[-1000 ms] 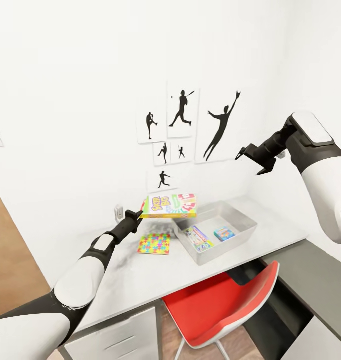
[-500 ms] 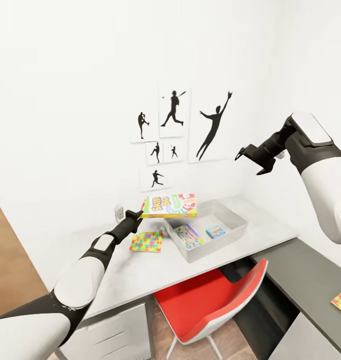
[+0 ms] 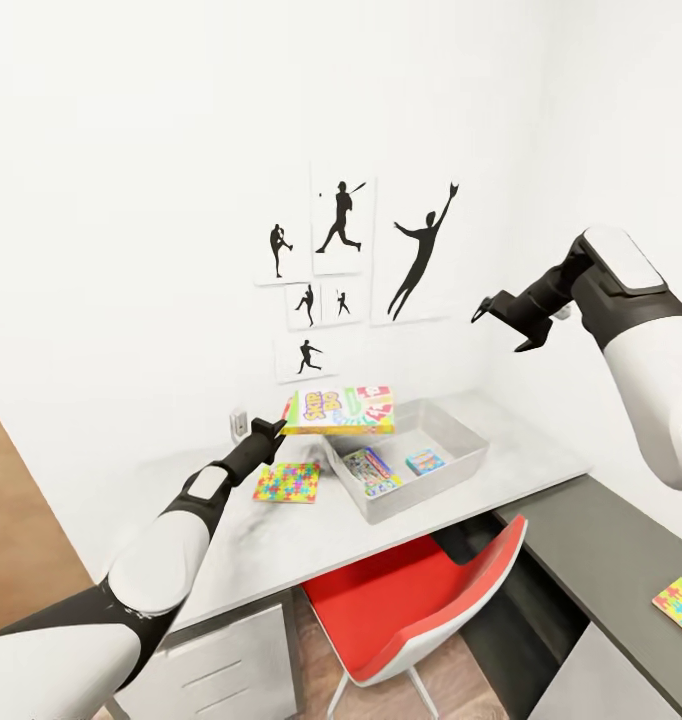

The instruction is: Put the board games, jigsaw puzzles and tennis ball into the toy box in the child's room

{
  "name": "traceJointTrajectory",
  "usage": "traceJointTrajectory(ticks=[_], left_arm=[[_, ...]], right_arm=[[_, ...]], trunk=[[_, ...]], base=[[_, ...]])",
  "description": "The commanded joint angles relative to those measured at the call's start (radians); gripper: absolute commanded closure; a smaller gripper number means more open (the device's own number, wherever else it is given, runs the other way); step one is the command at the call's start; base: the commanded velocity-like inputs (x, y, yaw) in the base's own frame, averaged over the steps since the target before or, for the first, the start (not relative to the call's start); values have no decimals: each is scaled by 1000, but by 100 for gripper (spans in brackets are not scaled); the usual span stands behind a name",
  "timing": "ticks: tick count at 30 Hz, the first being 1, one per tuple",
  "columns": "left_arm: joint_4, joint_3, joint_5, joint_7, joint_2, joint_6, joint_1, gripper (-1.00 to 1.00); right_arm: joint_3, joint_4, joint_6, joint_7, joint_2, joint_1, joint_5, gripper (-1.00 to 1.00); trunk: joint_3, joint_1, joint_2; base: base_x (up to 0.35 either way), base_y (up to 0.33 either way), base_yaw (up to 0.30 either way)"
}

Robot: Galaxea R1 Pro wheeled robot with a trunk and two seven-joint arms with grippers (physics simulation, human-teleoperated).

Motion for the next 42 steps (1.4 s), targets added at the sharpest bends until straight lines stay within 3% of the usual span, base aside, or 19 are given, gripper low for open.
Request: traceJointTrajectory(ticks=[1, 5, 9, 12, 25, 32, 42], left_arm=[[-1, 5, 3, 2, -1, 7, -3, 100], [32, 0, 3, 47, -1, -44, -17, 100], [191, -4, 2, 185, -1, -209, -48, 100], [242, -4, 2, 216, -1, -253, -64, 100], [290, -4, 2, 237, -1, -282, -103, 100], [381, -3, 3, 242, -1, -386, -160, 100], [391, -3, 3, 244, -1, -411, -170, 100]], right_arm=[[7, -1, 4, -8, -2, -1, -9, -100], [6, -1, 4, -8, -2, -1, -9, -100], [5, -1, 4, -8, -2, -1, -9, -100], [4, -1, 4, -8, -2, -1, -9, -100], [4, -1, 3, -8, 4, -1, -9, -100], [4, -1, 3, -8, 0, -2, -8, -100], [1, -1, 1, -9, -2, -3, -8, -100]], trunk=[[-2, 1, -2], [-2, 1, -2], [-2, 1, -2], [-2, 1, -2], [-2, 1, -2], [-2, 1, -2], [-2, 1, -2]], base=[[0, 0, 0], [0, 0, 0], [0, 0, 0], [0, 0, 0], [0, 0, 0], [0, 0, 0], [0, 0, 0]])
